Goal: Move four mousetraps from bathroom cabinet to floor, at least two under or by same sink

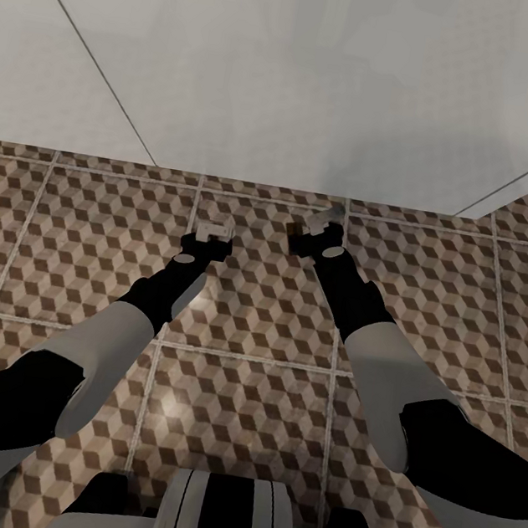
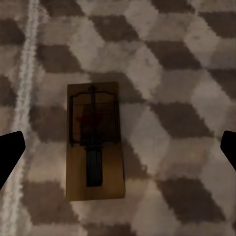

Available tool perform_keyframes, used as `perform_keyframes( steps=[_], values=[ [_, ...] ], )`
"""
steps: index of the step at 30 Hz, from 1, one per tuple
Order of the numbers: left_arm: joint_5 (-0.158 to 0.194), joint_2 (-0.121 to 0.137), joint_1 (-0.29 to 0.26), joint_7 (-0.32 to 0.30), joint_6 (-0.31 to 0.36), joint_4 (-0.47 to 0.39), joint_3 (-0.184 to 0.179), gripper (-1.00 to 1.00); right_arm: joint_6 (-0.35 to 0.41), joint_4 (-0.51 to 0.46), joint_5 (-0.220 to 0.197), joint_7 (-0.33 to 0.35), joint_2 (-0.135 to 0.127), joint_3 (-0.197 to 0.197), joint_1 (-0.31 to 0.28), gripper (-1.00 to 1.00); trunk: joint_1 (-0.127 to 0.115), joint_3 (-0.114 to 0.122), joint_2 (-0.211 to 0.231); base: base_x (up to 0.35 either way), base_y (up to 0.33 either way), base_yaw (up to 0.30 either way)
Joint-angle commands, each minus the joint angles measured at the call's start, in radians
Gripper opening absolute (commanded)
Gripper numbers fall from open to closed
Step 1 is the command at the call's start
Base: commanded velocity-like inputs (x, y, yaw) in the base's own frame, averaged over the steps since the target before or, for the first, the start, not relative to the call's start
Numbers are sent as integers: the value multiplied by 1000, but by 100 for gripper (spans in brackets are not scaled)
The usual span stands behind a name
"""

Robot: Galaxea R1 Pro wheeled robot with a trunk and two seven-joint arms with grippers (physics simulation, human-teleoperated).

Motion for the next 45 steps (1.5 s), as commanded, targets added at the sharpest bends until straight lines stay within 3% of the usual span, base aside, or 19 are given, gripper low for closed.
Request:
perform_keyframes(
  steps=[1,18,45],
  values=[
    [10,1,0,9,4,-2,-9,100,7,-1,10,0,0,2,0,100,0,0,0,0,0,0],
    [12,2,0,9,-64,-1,-9,100,7,-1,10,0,0,2,0,100,0,0,0,-23,0,0],
    [12,2,0,9,-94,-2,-9,100,7,-1,10,1,0,2,0,100,0,0,0,-313,0,0]
  ],
)
